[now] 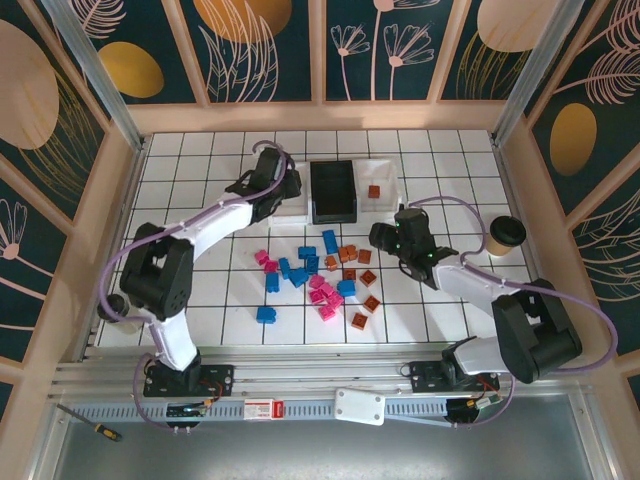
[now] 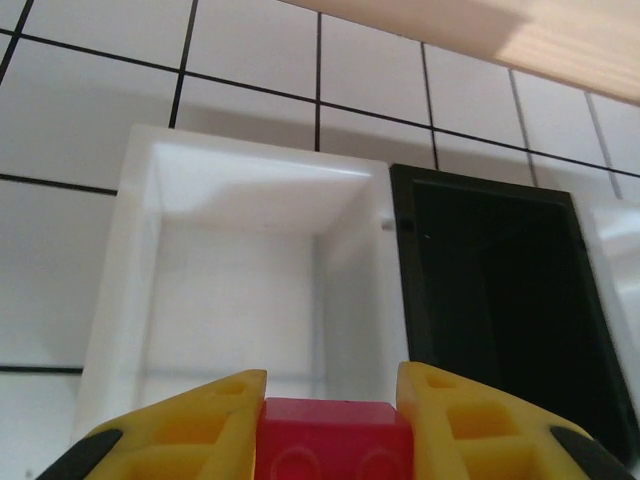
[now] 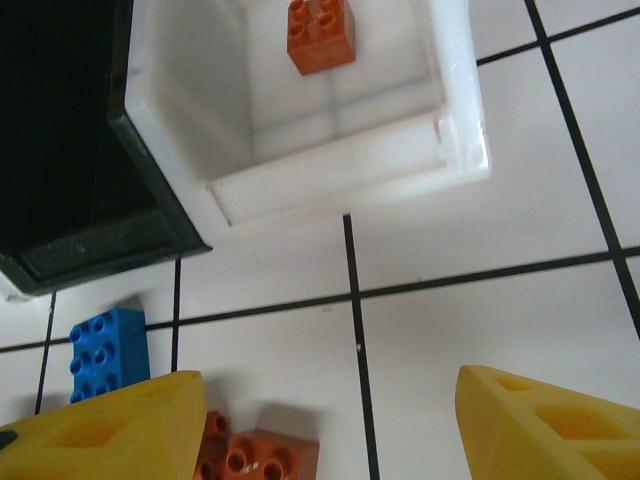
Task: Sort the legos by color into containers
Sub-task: Place the lego in the container.
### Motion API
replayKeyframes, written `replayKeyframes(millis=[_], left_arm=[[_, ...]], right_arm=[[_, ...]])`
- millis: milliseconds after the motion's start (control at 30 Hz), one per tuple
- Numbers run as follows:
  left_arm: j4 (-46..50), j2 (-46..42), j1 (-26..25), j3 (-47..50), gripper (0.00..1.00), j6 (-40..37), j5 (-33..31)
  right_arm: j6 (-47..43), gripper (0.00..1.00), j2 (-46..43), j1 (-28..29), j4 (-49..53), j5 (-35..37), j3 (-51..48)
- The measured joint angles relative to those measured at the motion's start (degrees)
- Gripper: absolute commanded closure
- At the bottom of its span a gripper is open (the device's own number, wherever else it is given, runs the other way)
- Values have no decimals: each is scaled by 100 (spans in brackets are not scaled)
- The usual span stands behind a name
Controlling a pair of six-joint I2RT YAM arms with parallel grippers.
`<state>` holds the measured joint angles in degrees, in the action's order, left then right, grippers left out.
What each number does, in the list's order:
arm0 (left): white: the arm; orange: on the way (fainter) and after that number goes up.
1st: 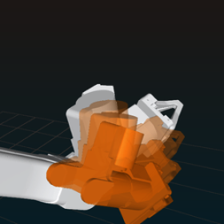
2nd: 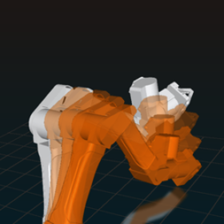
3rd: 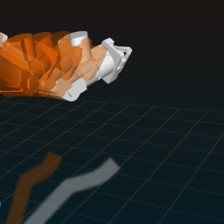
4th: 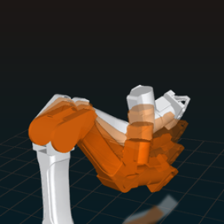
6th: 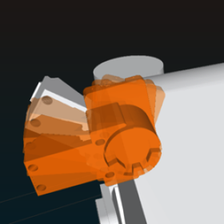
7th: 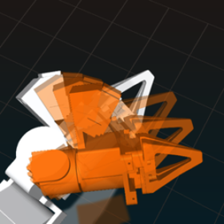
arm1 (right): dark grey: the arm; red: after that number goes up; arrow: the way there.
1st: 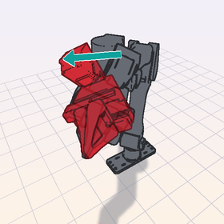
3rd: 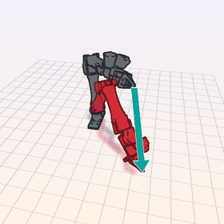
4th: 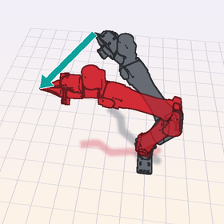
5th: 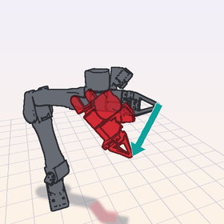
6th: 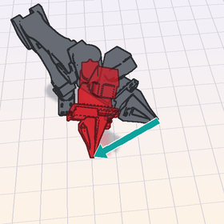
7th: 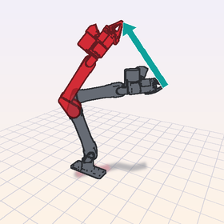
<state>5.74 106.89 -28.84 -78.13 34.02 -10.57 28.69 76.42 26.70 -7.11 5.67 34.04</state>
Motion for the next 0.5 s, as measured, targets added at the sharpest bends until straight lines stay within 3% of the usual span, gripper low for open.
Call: replayKeyframes(millis=[167,233,367,500], left_arm=[[223,667,17,-562,66,-72,-136],[289,833,35,-717,55,-118,-153],[354,870,63,-807,38,-111,-168],[350,761,79,-787,31,-103,-50]], right_arm=[[39,32,-352,188,70,-44,-214],[42,32,-487,282,133,-79,-275],[42,31,-715,487,284,-131,-361],[42,32,-894,780,518,-170,-422]])
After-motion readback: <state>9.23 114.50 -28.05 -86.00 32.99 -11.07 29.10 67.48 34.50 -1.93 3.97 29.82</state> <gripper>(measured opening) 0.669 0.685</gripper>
